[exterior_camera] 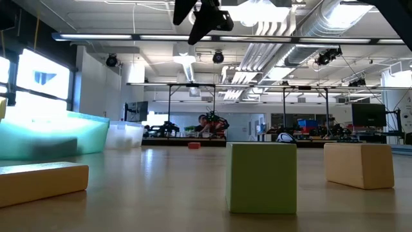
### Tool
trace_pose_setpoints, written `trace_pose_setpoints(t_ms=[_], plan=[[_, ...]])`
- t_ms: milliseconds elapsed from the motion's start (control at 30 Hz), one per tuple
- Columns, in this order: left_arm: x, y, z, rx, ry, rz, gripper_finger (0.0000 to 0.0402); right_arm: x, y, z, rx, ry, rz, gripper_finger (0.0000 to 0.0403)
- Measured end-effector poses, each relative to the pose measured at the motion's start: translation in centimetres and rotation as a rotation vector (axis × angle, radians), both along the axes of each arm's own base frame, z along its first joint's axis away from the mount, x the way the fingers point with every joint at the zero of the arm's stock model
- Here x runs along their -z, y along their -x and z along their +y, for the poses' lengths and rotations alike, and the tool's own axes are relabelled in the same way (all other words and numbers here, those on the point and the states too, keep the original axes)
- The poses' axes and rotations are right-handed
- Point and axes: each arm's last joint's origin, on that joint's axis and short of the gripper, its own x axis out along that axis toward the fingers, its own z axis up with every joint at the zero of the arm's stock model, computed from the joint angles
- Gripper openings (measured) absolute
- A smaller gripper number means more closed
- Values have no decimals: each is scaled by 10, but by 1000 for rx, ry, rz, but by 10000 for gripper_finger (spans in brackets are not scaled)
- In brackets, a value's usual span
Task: Sort & place blocks by color
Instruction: Put the yellow cube block into the yellow bin, then put the orange arch block into the blue bin
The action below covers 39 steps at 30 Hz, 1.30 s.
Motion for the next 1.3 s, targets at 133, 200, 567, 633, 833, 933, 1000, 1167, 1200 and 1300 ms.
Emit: trace_pose_setpoints(t_ms=[133,200,567,633,833,933,1000,1167,1200,1300], plan=[[5,-3,-4,-4,25,41,149,1,2,1,-2,2,18,217],[6,-4,-4,-9,40,57,155,1,2,2,-3,3,19,217],[9,-5,-5,-57,65,99,189,1,3,2,1,26,34,217],[9,-5,-5,-57,64,101,193,2,5,1,1,28,52,217],[6,-4,-3,-48,53,74,192,5,16,8,35,14,171,217],[1,-2,0,-48,35,21,189,7,22,16,46,14,225,217],[-4,-1,3,-46,23,-22,188,7,25,23,52,22,248,217],[-17,-1,17,-71,-22,-135,188,11,32,46,53,148,259,217],[-19,-2,21,-82,-42,-164,188,13,33,52,43,176,259,217],[-26,-5,33,-113,-105,-237,188,22,37,65,24,208,285,217]])
